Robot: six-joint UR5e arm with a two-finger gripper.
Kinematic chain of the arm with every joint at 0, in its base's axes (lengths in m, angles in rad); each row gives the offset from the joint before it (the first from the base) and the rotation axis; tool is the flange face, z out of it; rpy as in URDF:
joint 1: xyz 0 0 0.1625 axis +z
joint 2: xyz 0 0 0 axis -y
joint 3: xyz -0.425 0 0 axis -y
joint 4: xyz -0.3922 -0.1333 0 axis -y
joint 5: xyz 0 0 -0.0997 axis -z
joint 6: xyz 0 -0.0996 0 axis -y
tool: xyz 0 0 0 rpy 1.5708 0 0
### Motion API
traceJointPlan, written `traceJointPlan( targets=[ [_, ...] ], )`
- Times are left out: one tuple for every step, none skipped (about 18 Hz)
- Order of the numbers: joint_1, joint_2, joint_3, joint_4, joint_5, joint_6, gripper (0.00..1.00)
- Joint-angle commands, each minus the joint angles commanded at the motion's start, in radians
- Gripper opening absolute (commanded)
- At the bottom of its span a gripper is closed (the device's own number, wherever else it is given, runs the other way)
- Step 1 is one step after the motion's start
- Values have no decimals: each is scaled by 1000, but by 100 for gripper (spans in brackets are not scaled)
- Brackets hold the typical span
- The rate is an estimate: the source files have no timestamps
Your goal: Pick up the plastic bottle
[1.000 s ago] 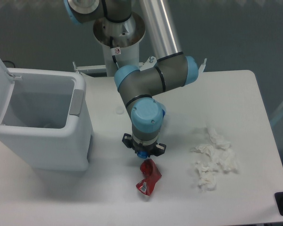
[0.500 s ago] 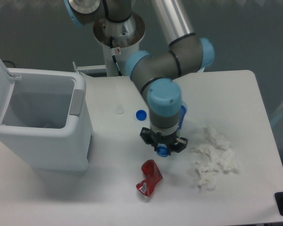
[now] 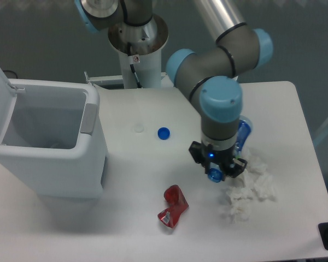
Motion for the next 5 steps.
traceJointPlan(
  targets=[
    [9, 6, -1, -6, -15, 0, 7],
    [12, 8, -4, -9, -17, 2, 7],
    [12, 9, -5, -15, -13, 3, 7],
    [11, 11, -6, -17, -11, 9, 7],
    [11, 14, -8, -17, -9, 17, 7]
  ],
)
